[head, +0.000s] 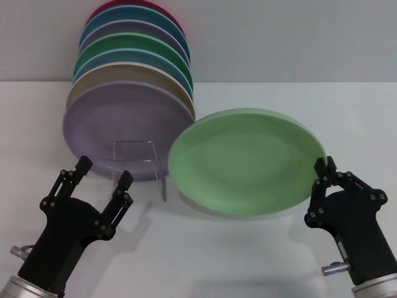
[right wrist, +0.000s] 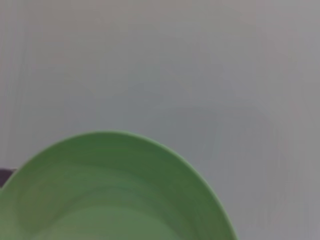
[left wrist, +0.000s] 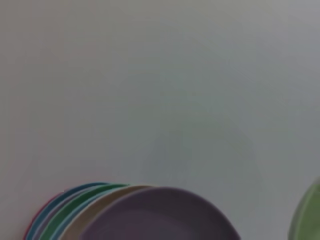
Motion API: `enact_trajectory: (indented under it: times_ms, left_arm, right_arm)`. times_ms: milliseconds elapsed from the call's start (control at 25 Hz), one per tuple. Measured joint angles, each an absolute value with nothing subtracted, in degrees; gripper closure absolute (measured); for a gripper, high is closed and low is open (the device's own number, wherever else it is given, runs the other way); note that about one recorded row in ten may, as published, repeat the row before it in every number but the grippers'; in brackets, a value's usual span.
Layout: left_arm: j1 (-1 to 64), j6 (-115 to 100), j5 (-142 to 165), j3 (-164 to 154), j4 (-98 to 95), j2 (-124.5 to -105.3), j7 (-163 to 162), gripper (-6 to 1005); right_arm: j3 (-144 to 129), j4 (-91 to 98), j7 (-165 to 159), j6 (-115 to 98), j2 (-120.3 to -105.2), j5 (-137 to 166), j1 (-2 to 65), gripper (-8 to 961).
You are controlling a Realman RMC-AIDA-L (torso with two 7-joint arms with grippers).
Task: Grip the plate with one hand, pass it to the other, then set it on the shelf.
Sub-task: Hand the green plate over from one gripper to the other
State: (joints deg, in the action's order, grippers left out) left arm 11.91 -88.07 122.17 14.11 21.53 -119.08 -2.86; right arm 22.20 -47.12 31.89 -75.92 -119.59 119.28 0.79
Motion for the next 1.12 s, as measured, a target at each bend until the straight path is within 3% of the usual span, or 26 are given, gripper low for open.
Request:
enact_trajectory:
  times_ms: [1120]
  left_arm:
    - [13.51, -80.34, 122.17, 12.52, 25.01, -119.08, 4.64, 274]
  right_arm:
    - [15.25, -54.59, 53.68, -75.57, -119.13, 113.02, 0.51, 936]
